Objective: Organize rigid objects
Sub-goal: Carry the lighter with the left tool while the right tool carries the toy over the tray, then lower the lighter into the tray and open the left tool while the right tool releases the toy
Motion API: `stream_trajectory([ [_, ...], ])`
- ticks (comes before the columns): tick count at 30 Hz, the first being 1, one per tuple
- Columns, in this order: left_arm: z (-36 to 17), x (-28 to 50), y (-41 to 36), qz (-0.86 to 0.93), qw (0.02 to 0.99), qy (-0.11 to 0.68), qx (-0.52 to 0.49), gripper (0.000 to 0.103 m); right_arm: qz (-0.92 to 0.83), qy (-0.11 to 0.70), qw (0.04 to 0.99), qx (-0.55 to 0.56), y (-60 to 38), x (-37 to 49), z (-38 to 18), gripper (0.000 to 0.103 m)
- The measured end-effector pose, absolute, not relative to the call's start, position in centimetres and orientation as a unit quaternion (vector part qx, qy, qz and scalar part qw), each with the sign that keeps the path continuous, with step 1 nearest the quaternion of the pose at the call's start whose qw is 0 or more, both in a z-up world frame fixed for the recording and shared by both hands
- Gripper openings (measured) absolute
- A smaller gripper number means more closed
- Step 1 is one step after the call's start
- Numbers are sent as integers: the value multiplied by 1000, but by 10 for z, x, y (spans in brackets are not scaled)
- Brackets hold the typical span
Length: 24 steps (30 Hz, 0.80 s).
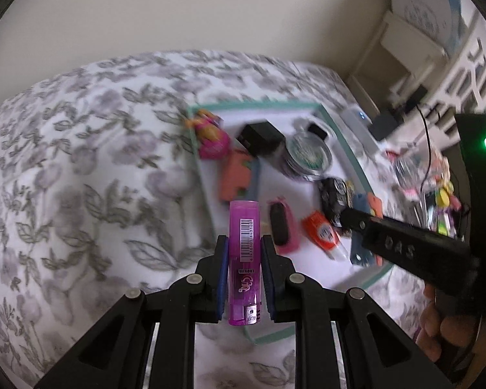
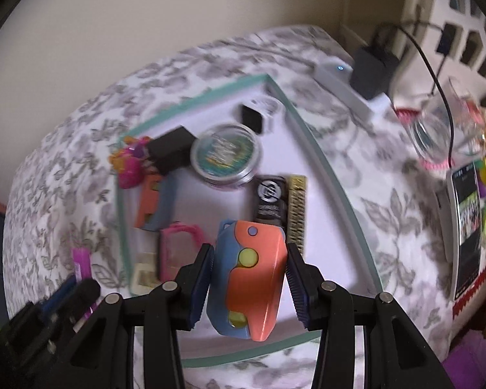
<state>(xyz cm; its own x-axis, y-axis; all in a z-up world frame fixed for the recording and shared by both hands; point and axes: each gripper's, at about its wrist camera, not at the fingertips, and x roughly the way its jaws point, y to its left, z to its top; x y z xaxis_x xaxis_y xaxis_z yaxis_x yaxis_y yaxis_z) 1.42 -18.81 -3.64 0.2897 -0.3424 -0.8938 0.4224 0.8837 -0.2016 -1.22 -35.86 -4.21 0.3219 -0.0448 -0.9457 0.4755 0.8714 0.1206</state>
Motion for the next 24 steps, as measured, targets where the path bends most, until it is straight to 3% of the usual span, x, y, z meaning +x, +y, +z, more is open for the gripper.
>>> stream_trajectory([
  [24,-85,-6,-227,-247,747,609,101,20,-139,621,756,153,-342,-1,-83,47],
])
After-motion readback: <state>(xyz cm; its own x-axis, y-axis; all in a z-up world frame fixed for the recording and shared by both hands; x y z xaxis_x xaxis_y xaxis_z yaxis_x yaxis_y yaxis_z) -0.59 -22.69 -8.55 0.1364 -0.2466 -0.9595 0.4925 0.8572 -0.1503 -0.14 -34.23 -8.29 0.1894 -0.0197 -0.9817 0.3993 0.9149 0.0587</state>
